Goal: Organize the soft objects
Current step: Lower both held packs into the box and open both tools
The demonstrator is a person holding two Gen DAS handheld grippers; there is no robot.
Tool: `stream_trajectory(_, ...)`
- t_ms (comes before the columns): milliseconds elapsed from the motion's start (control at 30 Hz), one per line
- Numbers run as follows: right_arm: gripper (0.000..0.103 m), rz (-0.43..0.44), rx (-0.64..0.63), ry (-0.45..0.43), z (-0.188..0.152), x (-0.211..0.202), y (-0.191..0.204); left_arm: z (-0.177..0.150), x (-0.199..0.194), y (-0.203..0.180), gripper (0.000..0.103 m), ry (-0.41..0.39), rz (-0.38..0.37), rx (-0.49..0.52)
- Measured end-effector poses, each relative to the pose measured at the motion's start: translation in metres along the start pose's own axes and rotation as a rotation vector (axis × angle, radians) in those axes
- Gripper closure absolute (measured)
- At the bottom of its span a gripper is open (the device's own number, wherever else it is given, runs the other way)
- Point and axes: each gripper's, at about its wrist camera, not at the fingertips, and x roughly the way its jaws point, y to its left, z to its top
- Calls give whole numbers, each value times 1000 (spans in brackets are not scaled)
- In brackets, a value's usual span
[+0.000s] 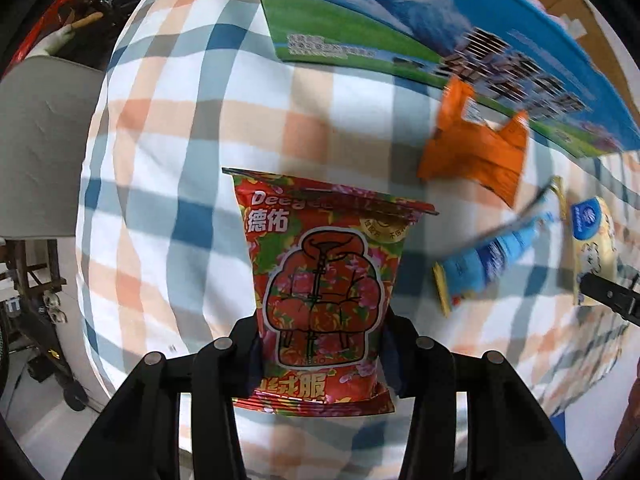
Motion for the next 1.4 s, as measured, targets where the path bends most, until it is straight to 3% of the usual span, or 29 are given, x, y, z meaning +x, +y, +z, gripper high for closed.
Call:
stream_trajectory(333, 36, 141, -74, -51, -42, -51, 26, -19, -77, -51, 60, -93, -119, 95)
stream_trajectory(600, 36, 220, -162, -193, -50, -146, 55, 13, -152, -77, 60, -229, -118, 156)
stream_trajectory(867, 36, 190, -197, -284, -28, -202, 67, 29, -188, -84, 60, -287, -105, 175)
stream_trajectory(1033, 36, 194, -199, -300, -13, -211, 75, 54, -192, -86, 60, -291, -107, 183)
stream_trajectory(1400, 36, 140, -115, -297, 75, -202, 79, 168, -161, -79, 60, -201, -92, 153)
